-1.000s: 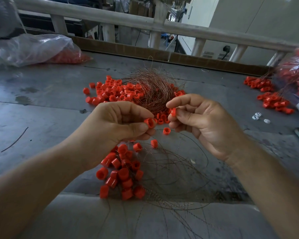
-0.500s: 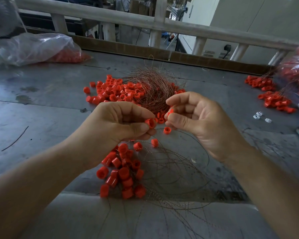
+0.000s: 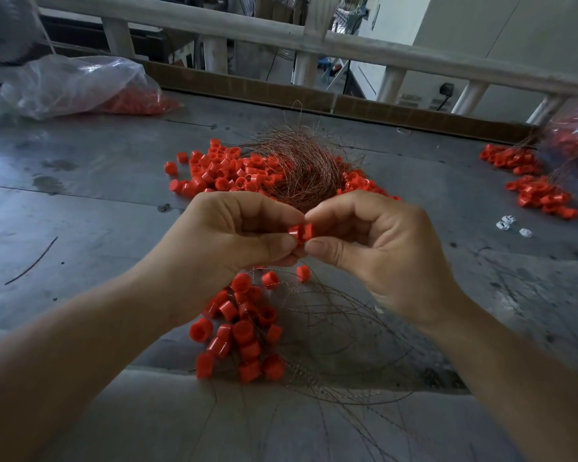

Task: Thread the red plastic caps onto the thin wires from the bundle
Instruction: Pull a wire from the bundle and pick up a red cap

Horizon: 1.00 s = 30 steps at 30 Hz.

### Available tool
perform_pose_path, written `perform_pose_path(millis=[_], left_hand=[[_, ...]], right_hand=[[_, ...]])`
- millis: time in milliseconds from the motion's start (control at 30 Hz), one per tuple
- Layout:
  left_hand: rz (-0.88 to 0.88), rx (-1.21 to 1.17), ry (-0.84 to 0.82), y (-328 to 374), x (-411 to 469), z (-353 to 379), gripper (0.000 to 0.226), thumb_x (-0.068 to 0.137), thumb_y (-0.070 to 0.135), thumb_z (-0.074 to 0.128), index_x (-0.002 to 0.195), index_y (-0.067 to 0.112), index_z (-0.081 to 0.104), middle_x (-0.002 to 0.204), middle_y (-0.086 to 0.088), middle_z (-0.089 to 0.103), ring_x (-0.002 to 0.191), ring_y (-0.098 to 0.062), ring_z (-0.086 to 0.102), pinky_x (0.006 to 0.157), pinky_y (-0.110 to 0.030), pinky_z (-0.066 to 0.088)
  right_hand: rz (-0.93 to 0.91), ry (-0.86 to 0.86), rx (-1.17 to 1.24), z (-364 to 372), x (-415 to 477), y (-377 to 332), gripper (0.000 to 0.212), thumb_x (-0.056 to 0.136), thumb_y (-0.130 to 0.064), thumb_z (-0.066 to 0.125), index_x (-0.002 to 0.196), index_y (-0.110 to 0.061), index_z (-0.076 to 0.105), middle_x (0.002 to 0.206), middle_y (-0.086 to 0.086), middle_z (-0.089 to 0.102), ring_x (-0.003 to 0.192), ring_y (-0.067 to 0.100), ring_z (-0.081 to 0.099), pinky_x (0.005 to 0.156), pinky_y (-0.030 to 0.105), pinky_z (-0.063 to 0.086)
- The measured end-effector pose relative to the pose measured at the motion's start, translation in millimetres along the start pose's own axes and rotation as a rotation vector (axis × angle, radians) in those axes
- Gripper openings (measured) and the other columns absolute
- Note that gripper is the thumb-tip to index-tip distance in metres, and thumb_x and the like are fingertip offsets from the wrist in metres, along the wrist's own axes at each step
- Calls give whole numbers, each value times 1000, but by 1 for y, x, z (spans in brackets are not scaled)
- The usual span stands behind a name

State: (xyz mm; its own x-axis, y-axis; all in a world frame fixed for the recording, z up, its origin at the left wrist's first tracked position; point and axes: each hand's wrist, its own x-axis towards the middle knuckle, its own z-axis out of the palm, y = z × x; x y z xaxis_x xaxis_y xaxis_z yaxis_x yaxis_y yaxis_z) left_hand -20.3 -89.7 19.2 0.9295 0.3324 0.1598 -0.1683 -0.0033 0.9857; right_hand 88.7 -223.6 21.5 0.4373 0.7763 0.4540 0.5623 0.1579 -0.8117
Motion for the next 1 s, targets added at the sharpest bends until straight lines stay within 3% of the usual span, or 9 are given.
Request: perform_pose_path(millis=[167,600,833,1000], left_hand=[[6,49,1,-2,2,0,26,54,14,66,76,24,74,73,-2,73,68,-12,70,61,-16,53],[68,154,27,-1,-2,3,22,54,14,66,73,23,71,68,2,72,63,-10,69,58,-13,52],[6,87,-16,-3,0,2,27,55,14,66,78,25,74,71,-2,73,65,-12,70,59,-15,53],[1,94,-42,-3,-2,1,29,55,16,66,82,24,73,71,-3,73,65,-14,70,59,-15,53]], right_hand=[[-75,51,-163,1,0,1,25,67,-17,72,86,-30,62,83,-10,66,75,3,63,70,16,51],[-150,74,-288,2,-2,0,23,66,-12,73,88,-6,71,82,-11,64,80,4,65,70,13,52],[-213,66,-366,1,-1,-2,21,66,-12,73,85,-4,72,81,-8,63,79,8,65,69,21,53],[-223,56,-329,3,-5,-3,20,64,-11,74,83,-4,72,80,-10,62,79,7,64,68,16,53]])
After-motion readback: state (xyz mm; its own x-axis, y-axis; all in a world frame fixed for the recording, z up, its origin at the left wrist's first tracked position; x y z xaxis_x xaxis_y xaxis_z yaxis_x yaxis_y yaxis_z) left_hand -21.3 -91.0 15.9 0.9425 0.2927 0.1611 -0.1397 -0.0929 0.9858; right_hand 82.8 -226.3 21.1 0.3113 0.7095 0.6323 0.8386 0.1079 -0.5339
